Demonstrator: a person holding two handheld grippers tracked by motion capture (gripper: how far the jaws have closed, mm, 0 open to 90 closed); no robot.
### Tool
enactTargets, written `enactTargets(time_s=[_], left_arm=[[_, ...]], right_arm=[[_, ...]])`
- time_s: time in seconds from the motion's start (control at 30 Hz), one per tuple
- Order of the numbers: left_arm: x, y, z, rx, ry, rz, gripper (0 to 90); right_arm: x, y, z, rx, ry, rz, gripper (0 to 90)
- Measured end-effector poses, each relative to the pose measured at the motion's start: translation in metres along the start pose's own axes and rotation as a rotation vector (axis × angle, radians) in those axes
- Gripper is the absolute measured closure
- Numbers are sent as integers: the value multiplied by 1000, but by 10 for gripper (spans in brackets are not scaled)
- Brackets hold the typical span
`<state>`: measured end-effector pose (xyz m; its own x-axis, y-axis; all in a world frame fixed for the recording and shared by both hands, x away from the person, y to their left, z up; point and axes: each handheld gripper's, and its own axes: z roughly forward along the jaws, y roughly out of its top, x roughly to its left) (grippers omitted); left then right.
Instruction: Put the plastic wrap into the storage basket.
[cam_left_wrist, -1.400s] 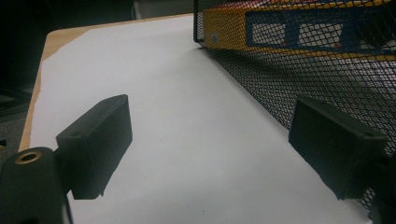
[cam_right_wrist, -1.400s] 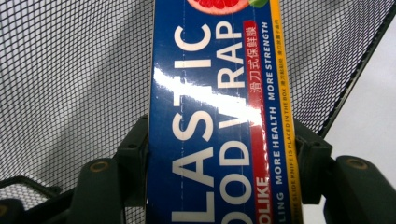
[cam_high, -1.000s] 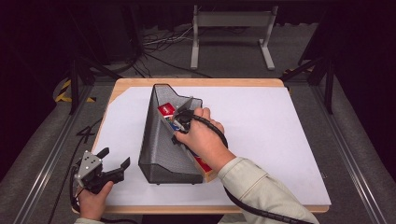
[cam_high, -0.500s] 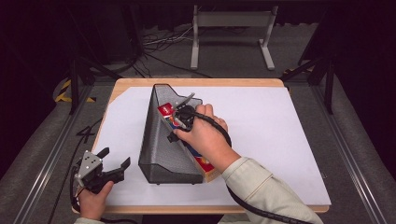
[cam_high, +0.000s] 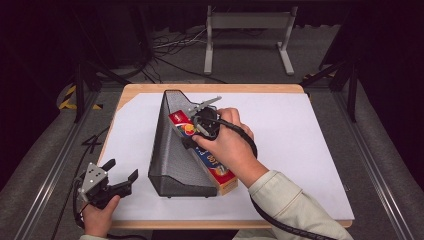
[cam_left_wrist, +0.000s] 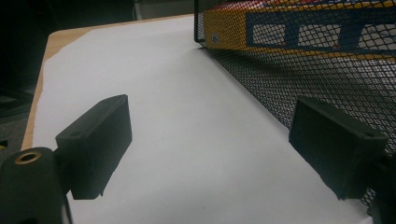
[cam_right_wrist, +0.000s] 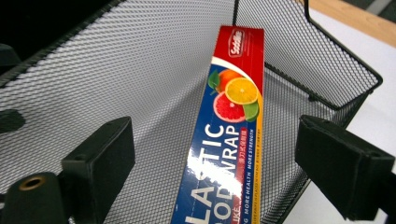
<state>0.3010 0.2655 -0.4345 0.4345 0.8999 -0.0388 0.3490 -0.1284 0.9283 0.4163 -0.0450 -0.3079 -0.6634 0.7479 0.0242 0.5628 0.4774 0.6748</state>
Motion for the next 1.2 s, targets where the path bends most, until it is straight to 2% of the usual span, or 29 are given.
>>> enactTargets(time_s=[0.1, 0.3, 0.47, 0.7, 0.73, 0.8, 0.87, 1.0, 1.1, 1.17, 1.2], left_arm=[[0, 0, 0, 5, 1, 6, 140], [-2, 1, 2, 5, -9, 12, 141], [-1, 1, 3, 4, -12, 10, 141], [-2, 1, 3, 9, -10, 8, 141], [-2, 1, 3, 9, -10, 8, 141], [-1, 1, 3, 8, -9, 8, 141], [-1, 1, 3, 9, -10, 12, 141], [-1, 1, 3, 8, -10, 10, 141], [-1, 1, 2, 8, -9, 10, 141], [-1, 1, 2, 8, -8, 10, 141], [-1, 1, 2, 7, -7, 6, 141]], right_arm=[[0, -1, -8, -24, 31, 24, 140], [-7, -5, -23, -92, 42, -3, 142], [-15, -8, -38, -123, 44, -15, 141], [-34, -19, -58, -138, 42, -4, 141], [-38, -21, -62, -139, 63, -3, 141], [-44, -26, -69, -143, 94, 31, 141], [-50, -30, -76, -158, 97, 24, 141], [-63, -39, -90, -177, 117, 44, 141], [-73, -46, -101, -187, 121, 66, 140], [-81, -52, -107, -189, 108, 68, 140], [-81, -52, -107, -189, 108, 68, 140]])
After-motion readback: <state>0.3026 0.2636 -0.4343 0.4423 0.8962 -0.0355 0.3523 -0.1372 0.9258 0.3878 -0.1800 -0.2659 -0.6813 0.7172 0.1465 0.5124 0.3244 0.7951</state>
